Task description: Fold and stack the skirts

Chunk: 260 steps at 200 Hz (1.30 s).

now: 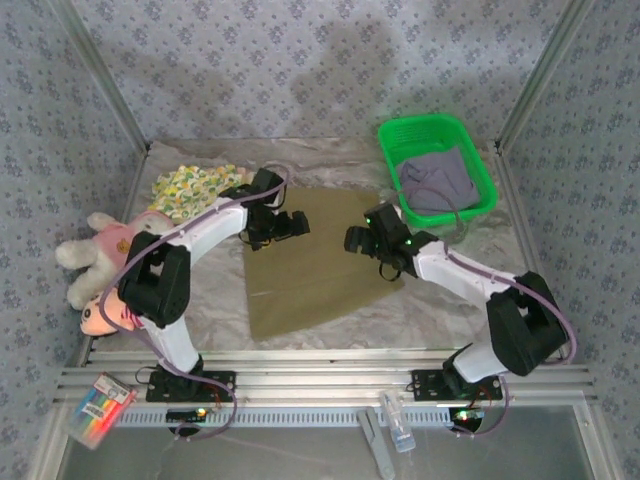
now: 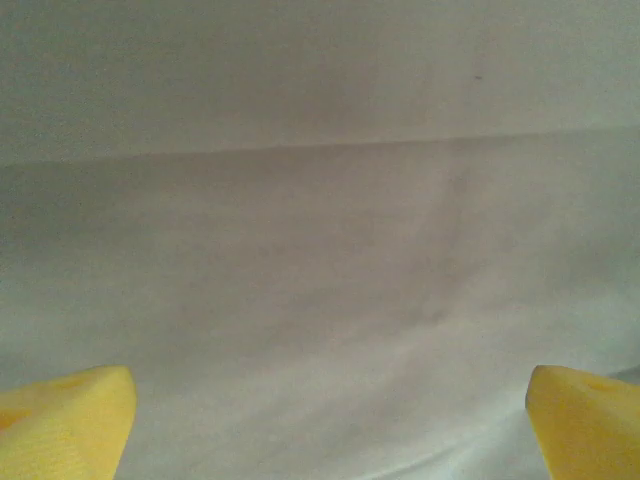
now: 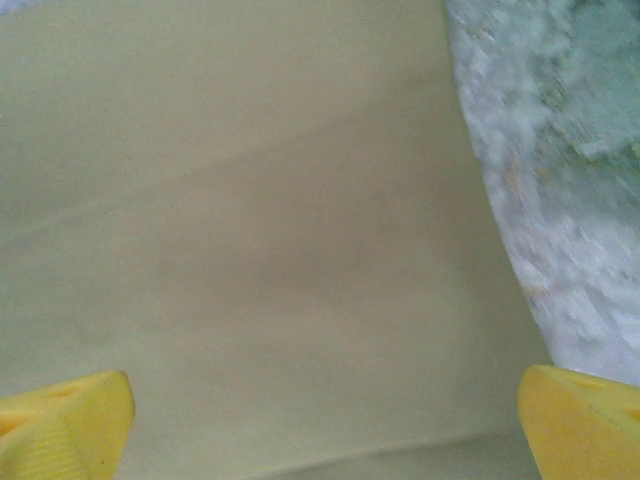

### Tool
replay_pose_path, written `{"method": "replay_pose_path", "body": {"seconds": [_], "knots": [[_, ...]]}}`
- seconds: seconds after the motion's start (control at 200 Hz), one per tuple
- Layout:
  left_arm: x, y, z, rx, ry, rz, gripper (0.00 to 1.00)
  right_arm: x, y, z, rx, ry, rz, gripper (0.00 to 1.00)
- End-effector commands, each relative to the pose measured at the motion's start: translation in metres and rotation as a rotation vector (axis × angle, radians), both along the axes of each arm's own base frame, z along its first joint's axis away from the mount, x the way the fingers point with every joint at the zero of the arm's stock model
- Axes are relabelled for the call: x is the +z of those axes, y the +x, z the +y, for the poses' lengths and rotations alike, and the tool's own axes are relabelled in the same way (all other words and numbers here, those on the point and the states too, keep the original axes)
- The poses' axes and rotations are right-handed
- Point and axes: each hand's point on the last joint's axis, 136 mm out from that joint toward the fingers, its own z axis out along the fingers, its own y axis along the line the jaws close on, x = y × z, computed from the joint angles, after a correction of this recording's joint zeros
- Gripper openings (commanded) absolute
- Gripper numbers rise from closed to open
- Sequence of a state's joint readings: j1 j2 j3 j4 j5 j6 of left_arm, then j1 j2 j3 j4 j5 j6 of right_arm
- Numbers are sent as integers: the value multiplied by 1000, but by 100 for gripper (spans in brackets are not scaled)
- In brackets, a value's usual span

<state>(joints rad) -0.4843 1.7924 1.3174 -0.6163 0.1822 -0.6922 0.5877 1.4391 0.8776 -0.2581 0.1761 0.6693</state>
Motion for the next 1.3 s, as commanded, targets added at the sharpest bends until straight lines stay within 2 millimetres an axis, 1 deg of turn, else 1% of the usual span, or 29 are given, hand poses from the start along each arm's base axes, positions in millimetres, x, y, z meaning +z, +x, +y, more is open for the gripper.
{"method": "replay_pose_path", "body": {"seconds": [0.0,0.085,0.17,0.215,0.3,0.41,0.415,0.435,0.47,0.53,0.58,0.595,0.64,0.75,0.819,0.869,0.904,0.964,1.014,1.104,1.109,1.119,1.129,1.134,1.154,1.179,1.199,1.294], "knots": [[-14,19,-1,67,0,-20,100,-14,-15,-17,-59,-45,32,100],[-26,26,0,62,37,5,100,-30,-30,-16,-50,-30,102,100],[-40,32,-1,60,61,27,100,-40,-39,-12,-50,19,124,100],[-47,34,-4,59,65,43,100,-43,-42,-8,-36,46,124,100],[-59,36,-10,52,64,77,100,-47,-47,-9,-35,55,133,100],[-67,41,-21,18,66,92,100,-55,-53,-11,-56,81,144,100],[-65,43,-22,17,64,86,100,-55,-53,-11,-56,82,144,100],[-66,44,-24,11,67,88,100,-57,-54,-13,-59,78,147,100],[-71,46,-25,1,79,95,100,-60,-56,-16,-69,72,156,100],[-72,53,-27,-4,93,93,100,-64,-59,-21,-89,65,175,100],[-73,61,-30,-7,98,83,100,-64,-58,-25,-103,64,175,100],[-75,59,-28,-9,114,100,100,-63,-57,-26,-105,65,172,100],[-74,65,-27,-4,127,98,100,-60,-54,-29,-117,62,158,100],[-71,77,-27,22,152,84,100,-49,-47,-30,-105,55,119,100],[-69,83,-22,55,177,73,100,-40,-41,-33,-102,62,97,100],[-64,85,-21,71,167,69,100,-32,-38,-34,-103,70,71,100],[-56,87,-24,76,140,62,100,-27,-38,-37,-112,76,53,100],[-39,89,-30,71,96,39,100,-20,-38,-42,-138,94,26,100],[-21,91,-35,65,63,5,100,-15,-39,-46,-158,115,2,100],[13,91,-36,81,24,-68,100,-14,-46,-53,-172,145,-15,99],[17,91,-36,82,19,-76,100,-14,-46,-53,-172,145,-15,99],[17,90,-36,85,17,-75,100,-15,-47,-55,-174,146,-14,99],[24,90,-36,89,8,-89,100,-16,-48,-55,-175,149,-14,99],[23,90,-36,90,7,-88,100,-16,-48,-56,-175,152,-14,99],[32,89,-37,97,-11,-106,100,-17,-50,-57,-176,156,-12,99],[38,85,-35,105,-20,-113,100,-18,-52,-59,-175,163,-12,99],[48,87,-37,110,-45,-144,100,-19,-54,-61,-178,167,-11,99],[67,71,-36,116,-92,-188,100,-20,-62,-68,-190,206,-8,97]]}}
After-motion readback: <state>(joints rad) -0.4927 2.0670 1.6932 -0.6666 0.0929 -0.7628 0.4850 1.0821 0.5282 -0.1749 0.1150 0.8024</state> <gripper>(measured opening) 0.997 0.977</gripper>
